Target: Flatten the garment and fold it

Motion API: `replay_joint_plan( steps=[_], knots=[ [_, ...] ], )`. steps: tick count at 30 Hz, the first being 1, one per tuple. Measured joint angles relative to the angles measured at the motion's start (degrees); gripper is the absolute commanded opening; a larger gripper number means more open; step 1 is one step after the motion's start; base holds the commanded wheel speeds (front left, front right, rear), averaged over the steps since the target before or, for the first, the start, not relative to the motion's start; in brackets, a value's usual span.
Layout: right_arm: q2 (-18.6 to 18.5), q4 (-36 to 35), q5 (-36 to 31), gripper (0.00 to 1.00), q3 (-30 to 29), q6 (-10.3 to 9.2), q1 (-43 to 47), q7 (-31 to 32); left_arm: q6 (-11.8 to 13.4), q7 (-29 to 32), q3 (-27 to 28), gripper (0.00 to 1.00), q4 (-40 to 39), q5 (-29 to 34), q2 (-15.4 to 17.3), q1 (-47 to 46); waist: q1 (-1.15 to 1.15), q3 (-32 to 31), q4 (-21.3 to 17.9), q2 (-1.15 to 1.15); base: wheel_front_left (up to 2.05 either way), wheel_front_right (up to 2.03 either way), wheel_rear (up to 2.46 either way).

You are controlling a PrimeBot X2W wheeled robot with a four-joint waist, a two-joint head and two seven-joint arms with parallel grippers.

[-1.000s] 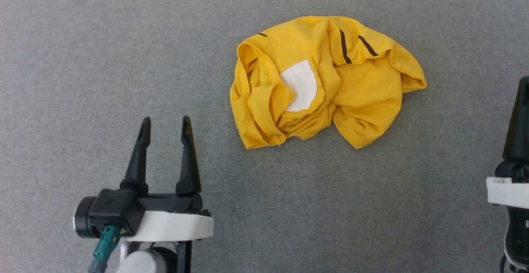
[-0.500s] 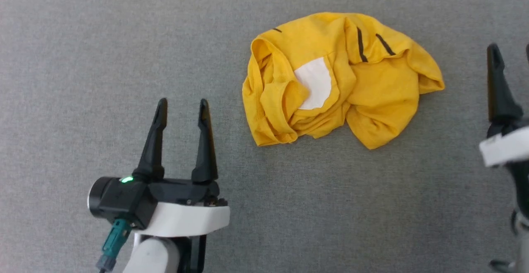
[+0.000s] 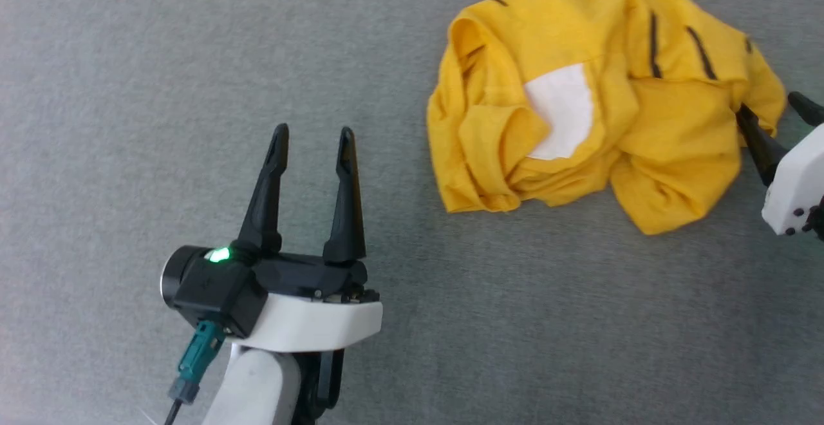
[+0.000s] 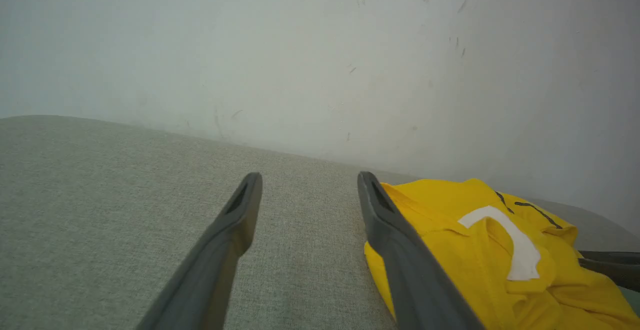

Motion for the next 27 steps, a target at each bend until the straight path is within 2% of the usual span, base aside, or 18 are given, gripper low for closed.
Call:
replay_joint_plan(
  steps=[1,2,3,4,12,16,20,24,27],
  knots=[
    [-0.70,0.66,0.18,1.00,0.85,0.00,-0.43,0.19,-0.08,-0.01,-0.07,1.00,0.15,0.05,-0.11,-0.26,0.00,0.40,0.55,0.00,0.00,0.00,0.00],
    [-0.87,1.25,0.67,0.90,1.14,-0.01,-0.92,0.19,-0.08,-0.01,0.10,1.00,0.23,0.05,-0.18,-0.57,0.00,0.78,1.06,0.00,0.00,0.00,0.00],
    [-0.97,1.79,0.92,0.38,1.18,-0.01,-1.59,0.12,-0.08,-0.01,0.24,1.00,0.20,0.05,-0.25,-0.75,0.00,1.15,1.54,0.00,0.00,0.00,0.00],
    [-1.29,2.05,0.87,0.00,1.53,-0.01,-2.17,0.11,-0.08,-0.01,0.27,1.00,0.21,0.05,-0.31,-0.80,-0.01,1.49,1.94,0.00,0.00,0.00,0.00],
    [-0.58,0.85,1.19,0.00,2.44,-0.01,-4.95,-3.80,-0.15,-0.01,1.75,1.00,0.82,0.12,-0.52,-0.71,0.00,1.39,2.53,0.00,0.00,0.00,0.00],
    [-1.14,-4.94,1.76,0.00,1.49,0.00,-9.18,-6.01,-1.15,-0.01,2.61,1.00,1.53,0.24,-0.52,-0.36,0.00,-0.43,1.60,0.00,0.00,0.00,0.00],
    [-1.53,-11.32,1.57,0.00,-2.43,0.00,-10.94,-6.47,-1.97,-0.01,3.15,1.00,2.44,0.48,-0.54,0.93,-0.01,-3.38,0.18,0.00,0.00,0.00,0.00],
    [-1.11,-17.13,1.29,0.00,-7.64,0.00,-7.16,-5.92,-2.15,-0.01,4.21,1.00,2.64,0.52,-0.56,3.00,-0.02,-6.87,-1.61,0.00,0.00,0.00,0.00],
    [1.34,-19.62,1.21,0.00,-11.83,0.00,1.59,-5.14,-2.59,-0.01,4.90,1.00,2.80,0.52,-0.58,4.61,-0.02,-9.20,-2.89,0.00,0.00,0.00,0.00]
  ],
)
